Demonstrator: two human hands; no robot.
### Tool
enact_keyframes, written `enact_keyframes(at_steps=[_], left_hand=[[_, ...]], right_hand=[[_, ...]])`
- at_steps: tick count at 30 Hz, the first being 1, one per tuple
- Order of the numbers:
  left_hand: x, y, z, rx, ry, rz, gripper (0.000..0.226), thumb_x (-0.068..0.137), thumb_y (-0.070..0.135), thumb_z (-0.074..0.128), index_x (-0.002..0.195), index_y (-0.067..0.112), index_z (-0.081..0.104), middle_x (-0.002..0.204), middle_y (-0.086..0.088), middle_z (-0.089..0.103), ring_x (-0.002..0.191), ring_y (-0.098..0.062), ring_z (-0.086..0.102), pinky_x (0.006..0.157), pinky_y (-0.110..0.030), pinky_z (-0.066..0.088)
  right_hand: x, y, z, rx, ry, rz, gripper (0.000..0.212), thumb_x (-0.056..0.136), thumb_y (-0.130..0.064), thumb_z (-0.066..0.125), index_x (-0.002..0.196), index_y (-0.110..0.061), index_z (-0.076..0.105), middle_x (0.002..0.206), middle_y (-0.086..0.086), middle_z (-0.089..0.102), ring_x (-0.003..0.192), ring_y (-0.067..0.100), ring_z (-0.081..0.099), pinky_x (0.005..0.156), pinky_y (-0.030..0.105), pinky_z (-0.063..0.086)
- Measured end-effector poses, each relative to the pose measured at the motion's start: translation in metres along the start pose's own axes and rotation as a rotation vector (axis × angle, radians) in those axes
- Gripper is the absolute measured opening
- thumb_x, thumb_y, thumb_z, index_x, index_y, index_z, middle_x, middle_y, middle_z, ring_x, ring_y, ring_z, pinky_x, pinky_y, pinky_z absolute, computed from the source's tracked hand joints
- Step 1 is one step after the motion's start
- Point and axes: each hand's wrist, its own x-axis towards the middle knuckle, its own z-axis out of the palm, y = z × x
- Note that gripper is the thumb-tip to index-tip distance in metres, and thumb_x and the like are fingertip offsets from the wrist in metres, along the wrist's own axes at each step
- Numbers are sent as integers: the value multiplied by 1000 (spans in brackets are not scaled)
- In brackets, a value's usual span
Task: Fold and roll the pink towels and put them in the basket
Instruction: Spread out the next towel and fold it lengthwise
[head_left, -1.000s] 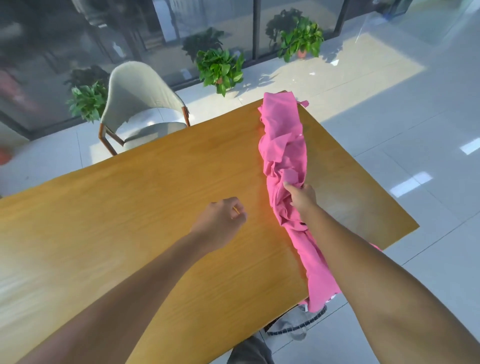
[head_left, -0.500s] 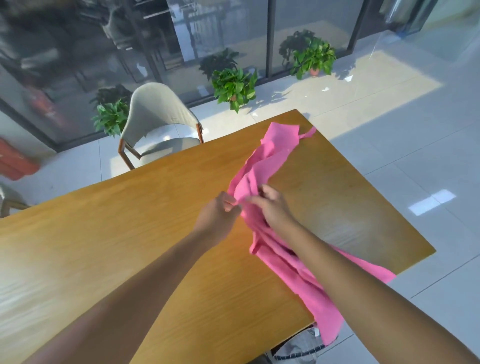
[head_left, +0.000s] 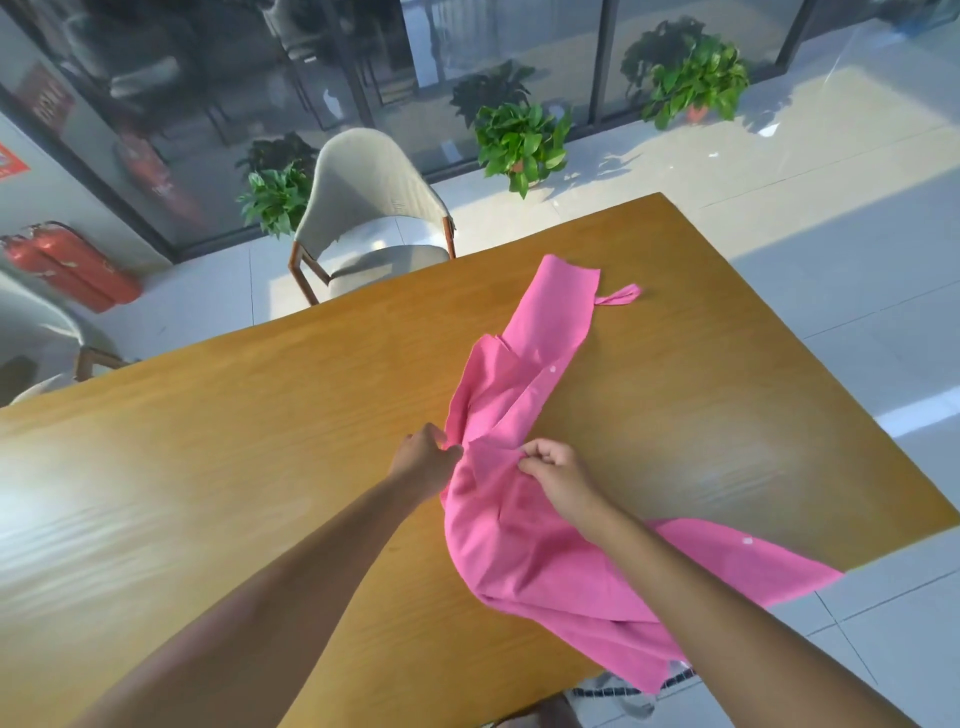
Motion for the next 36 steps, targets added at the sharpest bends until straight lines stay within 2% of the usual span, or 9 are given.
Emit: enact_keyframes(at_steps=[8,11,13,15,18,21,27,30,36], left_hand=[[12,17,9,45,23,181,52,98,33,57,146,25,39,133,-10,46,83,-21,62,63,-34,53],[24,26,10,72,39,187,44,99,27,54,142,35,49,143,-12,39,113,-37,59,91,-47,55],[35,30,10,157,-1,174,40,101,25,50,138,40,56,159,-12,28,144,-39,30,115,-51,32],[44,34,12,246,-73,177,38,103,27,47,138,35,59,162,-12,28,153,-32,16,120,-47,20],[55,35,15,188,-187,122,32,103,28,48,128,15,64,131,-15,60,122,-34,57,97,-39,47],[59,26,15,-56,-77,59,20,97,20,52,88,9,66,82,-11,61,76,-31,59,62,-32,40],[61,-26,-38,-382,318,-107,29,89,10,52,110,6,72,101,-19,71,96,-38,67,70,-38,48],[64,-59,-83,-568,418,-147,34,87,6,49,110,12,73,90,-10,67,80,-29,61,68,-37,48],[55,-117,-156,-726,603,-156,41,77,-8,49,101,15,74,86,-4,66,76,-20,54,66,-30,43]], right_hand=[[15,-3,-49,-72,335,1,20,97,-11,50,80,-14,59,70,-1,54,67,14,47,63,29,37],[6,-1,-55,-3,328,16,32,96,-6,48,66,-18,50,63,-4,46,64,15,40,62,32,32],[-2,2,-56,52,348,21,34,93,0,42,64,-19,41,64,-5,40,65,13,35,60,30,29],[-9,4,-56,62,379,27,28,93,-2,41,68,-14,42,72,0,40,70,14,36,61,31,31],[-16,2,-53,43,411,8,25,98,-16,50,78,-6,61,74,-7,58,63,1,50,59,15,41],[-12,-3,-58,-101,443,-58,27,101,-20,51,84,-8,69,75,1,65,72,12,57,64,23,42],[10,-17,-97,-350,543,-162,49,85,-40,74,62,-10,44,54,-9,45,52,9,39,49,20,33],[23,-23,-106,-567,511,-236,51,81,-32,78,59,-17,34,54,-8,33,49,11,26,48,29,25],[39,-16,-116,-636,576,-213,42,92,-18,64,60,-15,36,56,-5,41,53,12,37,53,26,32]])
